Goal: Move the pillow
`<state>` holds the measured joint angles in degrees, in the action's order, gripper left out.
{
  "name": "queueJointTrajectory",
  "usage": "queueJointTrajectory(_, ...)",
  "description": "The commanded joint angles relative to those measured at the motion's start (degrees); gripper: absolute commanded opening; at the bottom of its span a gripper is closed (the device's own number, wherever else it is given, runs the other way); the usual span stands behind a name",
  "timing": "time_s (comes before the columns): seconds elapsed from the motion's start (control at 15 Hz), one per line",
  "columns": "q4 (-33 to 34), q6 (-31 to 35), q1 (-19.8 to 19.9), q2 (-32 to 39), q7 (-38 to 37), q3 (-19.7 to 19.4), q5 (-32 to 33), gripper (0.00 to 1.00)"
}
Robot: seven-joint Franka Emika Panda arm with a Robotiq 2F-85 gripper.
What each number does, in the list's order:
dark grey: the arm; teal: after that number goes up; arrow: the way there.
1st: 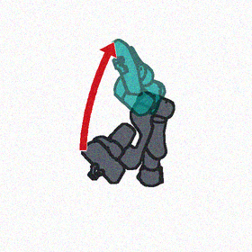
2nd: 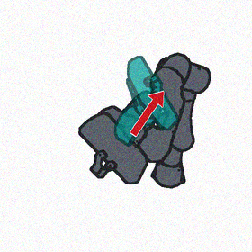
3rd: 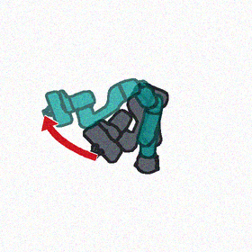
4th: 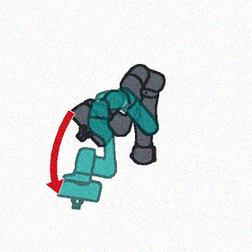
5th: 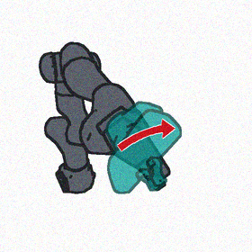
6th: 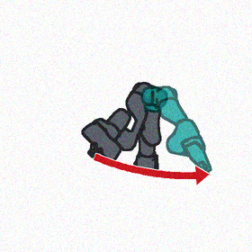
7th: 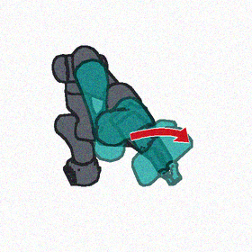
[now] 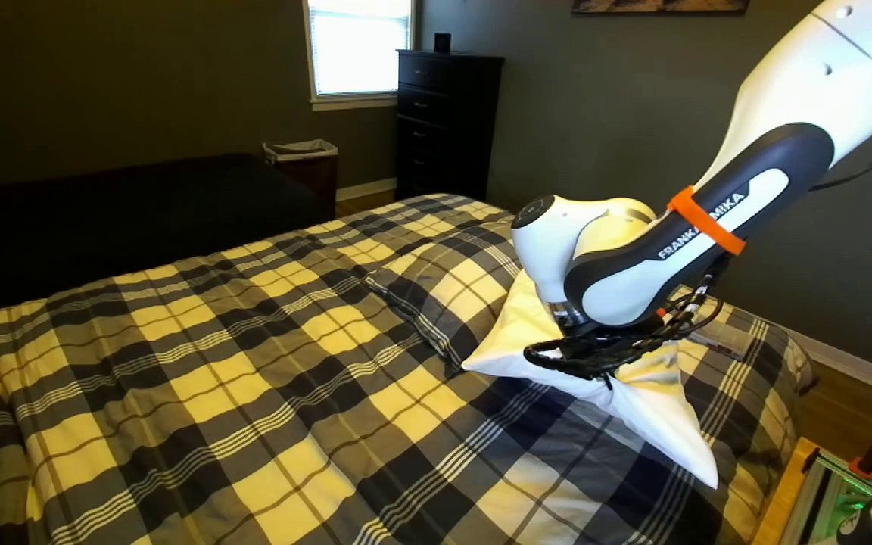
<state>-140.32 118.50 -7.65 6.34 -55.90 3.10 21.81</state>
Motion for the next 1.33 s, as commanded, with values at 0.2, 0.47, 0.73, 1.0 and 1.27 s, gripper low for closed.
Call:
queueJointTrajectory(0.2, -1.08, -14.68, -0.49, -10.91, -11.36, 2.30, 0.01, 0.01)
queueJointTrajectory(0.47, -0.19, -23.03, 0.13, -15.27, -16.92, 3.79, -0.47, 0.01)
queueJointTrajectory(0.73, 1.33, -32.53, 0.52, -17.91, -25.24, 5.81, 0.82, 0.01)
queueJointTrajectory(1.0, 5.12, -42.62, 0.97, -17.92, -33.02, 7.17, 1.48, 0.01)
queueJointTrajectory(1.27, 9.59, -45.18, 1.32, -14.47, -38.61, 7.07, 2.72, 0.01)
